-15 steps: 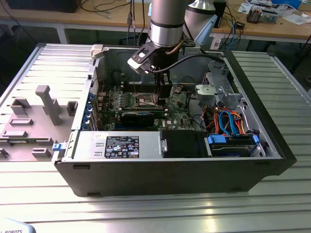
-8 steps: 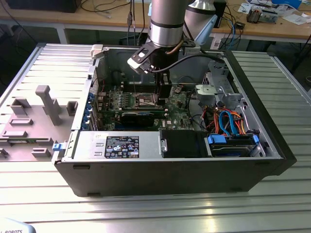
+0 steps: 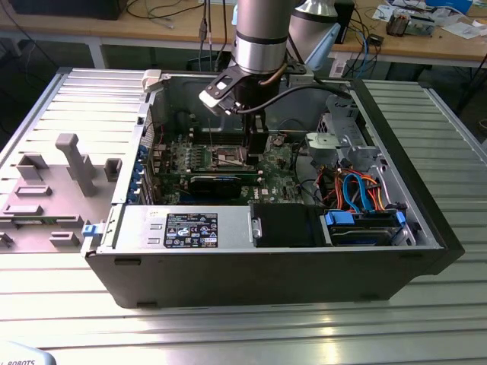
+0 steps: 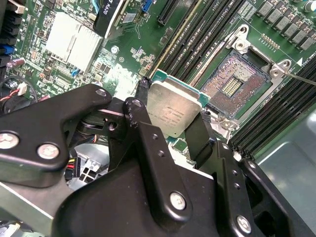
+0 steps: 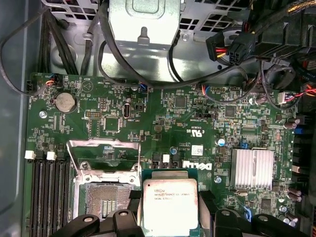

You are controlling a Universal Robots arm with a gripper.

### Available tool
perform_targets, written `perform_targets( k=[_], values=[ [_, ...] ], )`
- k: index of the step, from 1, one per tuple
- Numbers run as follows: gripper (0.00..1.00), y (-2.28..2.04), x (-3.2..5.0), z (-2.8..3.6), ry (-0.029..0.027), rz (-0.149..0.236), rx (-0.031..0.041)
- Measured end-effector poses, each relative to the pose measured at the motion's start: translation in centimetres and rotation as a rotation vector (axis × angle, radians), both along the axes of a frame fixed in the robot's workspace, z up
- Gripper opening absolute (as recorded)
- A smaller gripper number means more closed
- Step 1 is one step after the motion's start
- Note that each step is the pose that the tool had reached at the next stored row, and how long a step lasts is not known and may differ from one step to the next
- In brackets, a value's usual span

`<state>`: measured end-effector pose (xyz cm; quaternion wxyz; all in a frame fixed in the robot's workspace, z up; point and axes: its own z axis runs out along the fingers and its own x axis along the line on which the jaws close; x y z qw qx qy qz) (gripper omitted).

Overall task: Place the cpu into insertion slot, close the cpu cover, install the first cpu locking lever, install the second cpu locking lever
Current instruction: 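Place the cpu into insertion slot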

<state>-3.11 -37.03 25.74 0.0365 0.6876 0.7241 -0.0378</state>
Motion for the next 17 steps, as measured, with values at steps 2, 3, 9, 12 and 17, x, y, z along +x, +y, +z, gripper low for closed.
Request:
perform_targets(
  k=[2,3,9,12,17],
  values=[
    [0.54,0.0,0.0,0.0,0.0,-0.003,-0.0004],
    [0.54,0.0,0.0,-0.01,0.0,-0.005,-0.0005],
    [0.54,0.0,0.0,-0.03,0.0,-0.014,-0.0016],
    [0.54,0.0,0.0,-0.03,0.0,-0.019,-0.0022],
    [0.54,0.0,0.0,-0.04,0.0,-0.025,-0.0029]
  ],
)
